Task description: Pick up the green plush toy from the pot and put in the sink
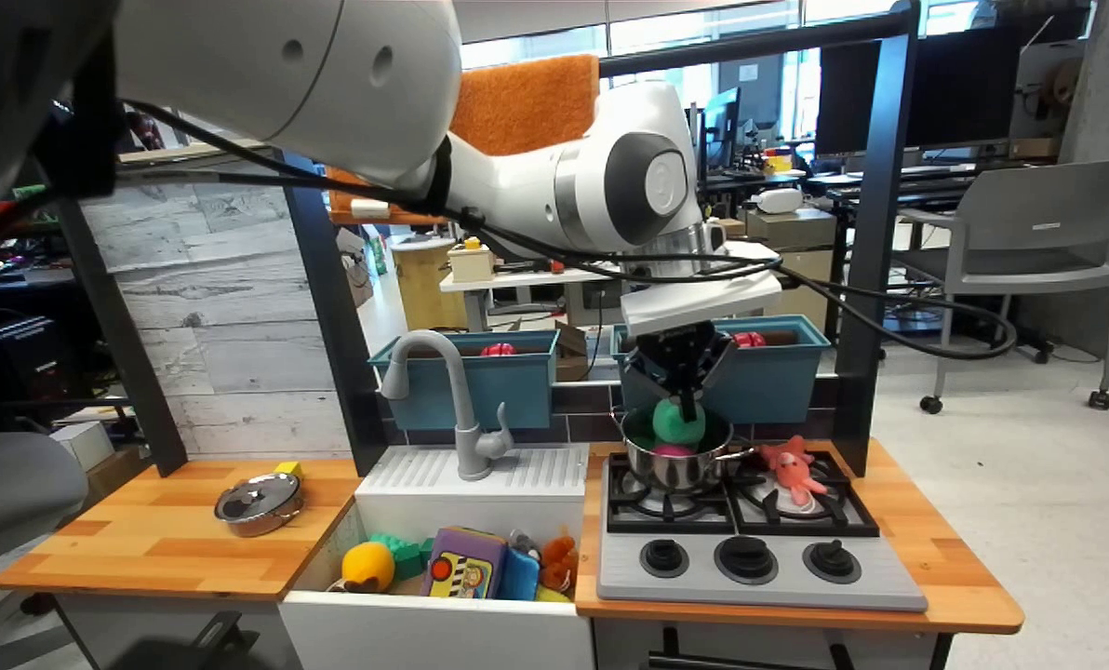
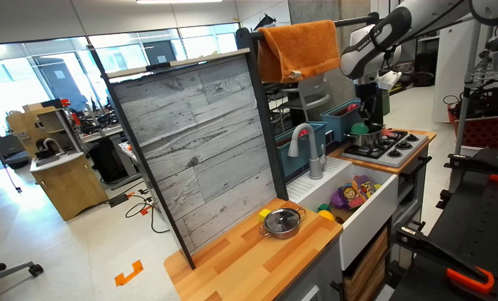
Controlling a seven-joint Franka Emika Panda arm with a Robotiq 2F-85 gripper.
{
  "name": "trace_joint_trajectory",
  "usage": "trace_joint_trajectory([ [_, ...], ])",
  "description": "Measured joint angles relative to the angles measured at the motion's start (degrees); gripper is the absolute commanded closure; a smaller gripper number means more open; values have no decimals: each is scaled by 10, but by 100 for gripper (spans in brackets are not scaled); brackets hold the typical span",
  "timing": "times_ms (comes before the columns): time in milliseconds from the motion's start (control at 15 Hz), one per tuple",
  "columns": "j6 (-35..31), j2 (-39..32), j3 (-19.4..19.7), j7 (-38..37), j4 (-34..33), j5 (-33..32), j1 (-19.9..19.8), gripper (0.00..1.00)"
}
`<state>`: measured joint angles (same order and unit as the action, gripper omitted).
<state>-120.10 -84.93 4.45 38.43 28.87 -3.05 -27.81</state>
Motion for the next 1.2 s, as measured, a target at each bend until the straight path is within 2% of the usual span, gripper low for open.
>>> trace_joint_trajectory([
  [600, -6, 0, -3, 58, 1, 0, 0, 1],
  [933, -54, 0, -9, 114, 14, 0, 7, 0],
  [1200, -83, 0, -10, 118, 22, 0, 17, 0],
])
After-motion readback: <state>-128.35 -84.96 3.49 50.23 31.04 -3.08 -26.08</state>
